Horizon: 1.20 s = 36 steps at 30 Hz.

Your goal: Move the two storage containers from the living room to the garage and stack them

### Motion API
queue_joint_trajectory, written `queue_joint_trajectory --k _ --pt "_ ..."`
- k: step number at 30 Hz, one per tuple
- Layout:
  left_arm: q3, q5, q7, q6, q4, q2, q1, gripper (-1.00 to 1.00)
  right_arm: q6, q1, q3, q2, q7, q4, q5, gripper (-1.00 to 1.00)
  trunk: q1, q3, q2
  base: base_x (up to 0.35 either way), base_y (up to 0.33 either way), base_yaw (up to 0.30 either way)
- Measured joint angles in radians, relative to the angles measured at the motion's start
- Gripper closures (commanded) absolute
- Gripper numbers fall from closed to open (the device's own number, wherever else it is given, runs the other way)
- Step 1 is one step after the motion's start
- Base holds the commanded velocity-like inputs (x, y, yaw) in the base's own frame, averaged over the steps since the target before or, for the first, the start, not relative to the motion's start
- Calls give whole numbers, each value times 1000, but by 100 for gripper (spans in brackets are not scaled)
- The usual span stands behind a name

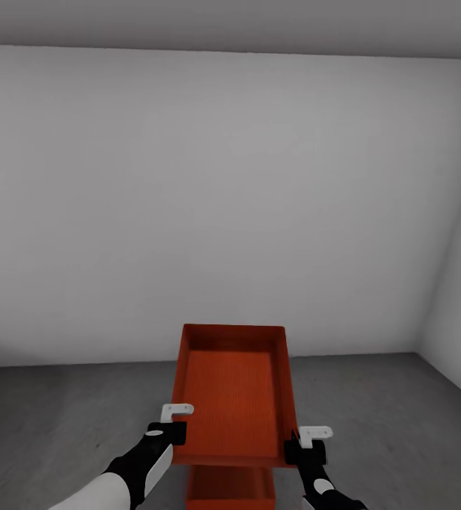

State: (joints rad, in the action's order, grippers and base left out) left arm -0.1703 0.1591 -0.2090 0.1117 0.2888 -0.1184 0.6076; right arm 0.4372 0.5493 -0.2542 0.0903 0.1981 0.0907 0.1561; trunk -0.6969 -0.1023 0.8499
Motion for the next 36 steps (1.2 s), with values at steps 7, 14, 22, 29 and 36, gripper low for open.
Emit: queue_joint_trajectory --k 7,14,22,29,36 --pt "0 0 0 0 -1 0 0 100 -1 0 -2 0 0 1 3 100 0 2 0 0 -1 138" --pt "1 0 0 0 -1 0 0 100 -3 0 -2 -1 -1 3 1 100 0 2 0 0 0 11" --pt "-1 0 0 0 0 0 0 100 2 0 -2 0 -1 -1 4 100 0 2 0 0 0 0" --pt "-1 0 0 0 0 0 0 100 3 0 -1 0 -1 -1 3 100 0 2 0 23 0 0" --pt "-2 1 0 -1 0 0 0 100 4 0 -2 0 0 -2 4 100 0 2 0 165 0 0"
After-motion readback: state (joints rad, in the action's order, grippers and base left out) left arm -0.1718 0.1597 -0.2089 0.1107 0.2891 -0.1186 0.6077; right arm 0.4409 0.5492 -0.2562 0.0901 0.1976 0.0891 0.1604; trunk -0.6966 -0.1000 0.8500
